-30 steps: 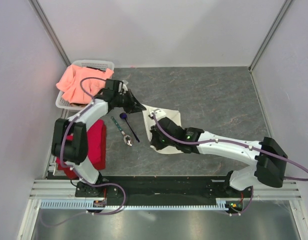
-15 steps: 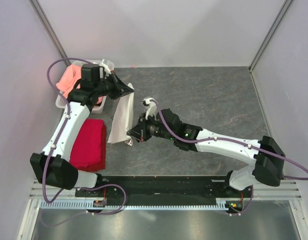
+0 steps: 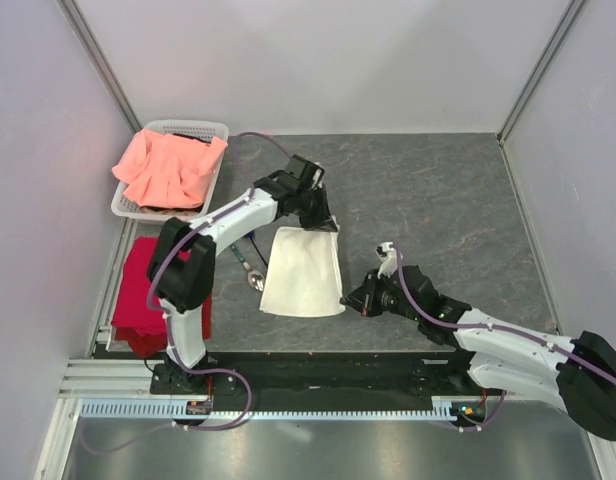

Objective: Fold the napkin into a case and place the utensils inside
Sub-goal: Turn over the upper triangle folded napkin at the center of the board.

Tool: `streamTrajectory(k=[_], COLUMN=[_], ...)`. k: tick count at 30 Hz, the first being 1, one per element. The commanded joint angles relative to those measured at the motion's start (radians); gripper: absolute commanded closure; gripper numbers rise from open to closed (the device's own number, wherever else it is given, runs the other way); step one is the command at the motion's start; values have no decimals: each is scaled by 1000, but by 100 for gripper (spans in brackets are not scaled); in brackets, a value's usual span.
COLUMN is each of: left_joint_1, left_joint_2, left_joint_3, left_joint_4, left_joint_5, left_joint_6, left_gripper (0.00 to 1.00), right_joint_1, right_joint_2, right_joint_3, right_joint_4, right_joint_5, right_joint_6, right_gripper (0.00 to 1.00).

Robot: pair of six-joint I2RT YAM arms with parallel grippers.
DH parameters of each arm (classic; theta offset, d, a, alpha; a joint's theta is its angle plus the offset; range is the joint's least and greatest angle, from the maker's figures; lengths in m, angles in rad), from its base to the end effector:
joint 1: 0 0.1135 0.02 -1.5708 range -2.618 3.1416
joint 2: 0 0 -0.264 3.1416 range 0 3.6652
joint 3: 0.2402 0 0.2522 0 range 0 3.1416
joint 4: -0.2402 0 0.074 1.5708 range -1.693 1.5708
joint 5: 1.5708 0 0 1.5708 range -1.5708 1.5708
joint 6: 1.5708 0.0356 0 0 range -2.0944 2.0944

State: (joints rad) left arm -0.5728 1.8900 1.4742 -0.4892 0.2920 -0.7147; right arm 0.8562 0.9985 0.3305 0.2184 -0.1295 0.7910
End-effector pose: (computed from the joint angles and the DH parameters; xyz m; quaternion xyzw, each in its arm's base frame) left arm 0.3457 -0.2351 0.2351 -0.0189 0.9361 -0.3040 0.1761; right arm 0.1308 0.1578 0.1833 -0.0619 0.8436 0.4265 0.3204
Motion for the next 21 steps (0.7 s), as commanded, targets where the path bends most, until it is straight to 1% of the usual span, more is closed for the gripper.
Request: streamTrajectory(k=[1,4,5,6,7,10,11,12,14,15,17,18,19,20,21], left_joint_1=[-28,-41,-44,-50,-53,-62,-70,-75,-84,-84,-82,-82,-81,-79,-79], left_joint_2=[87,158,170,182,204,257,268,288,305,314,327,325,308,293,276], left_joint_3=[159,198,205,216,221,251,273,282,305,311,339,347,350,344,337], left_joint_4=[231,235,235,236,241,259,259,258,259,258,233,200,183,176,163], left_joint_5=[-140,-128,-120,-117,-113,-41,-31,-22,-7,24,42,44,55,64,79], left_joint_6=[-26,-34,-34,-34,-34,-35,-37,-32,-32,-35,-25,0,15,27,47], left_gripper=[98,98,98,98,98,97,96,94,90,85,78,65,61,58,53], right_joint_1=[-16,-17,-19,-19,-20,-19,-19,-19,-19,-17,-19,-19,-19,-22,-20], right_joint_2=[-81,-124,-129,-129,-127,-117,-113,-110,-107,-104,-97,-86,-81,-75,-67], right_joint_3=[-76,-97,-94,-93,-91,-81,-70,-64,-56,-50,-19,-4,27,44,59], right_joint_4=[-132,-207,-279,-307,-335,-404,-427,-468,-487,-519,-557,-604,-632,-655,-695], right_joint_5=[-98,0,28,74,83,123,173,189,191,192,194,203,218,229,250], right_joint_6=[45,80,88,94,96,106,111,116,111,108,96,88,83,82,82], right_gripper=[100,100,100,100,100,100,100,100,100,94,79,66,59,49,43])
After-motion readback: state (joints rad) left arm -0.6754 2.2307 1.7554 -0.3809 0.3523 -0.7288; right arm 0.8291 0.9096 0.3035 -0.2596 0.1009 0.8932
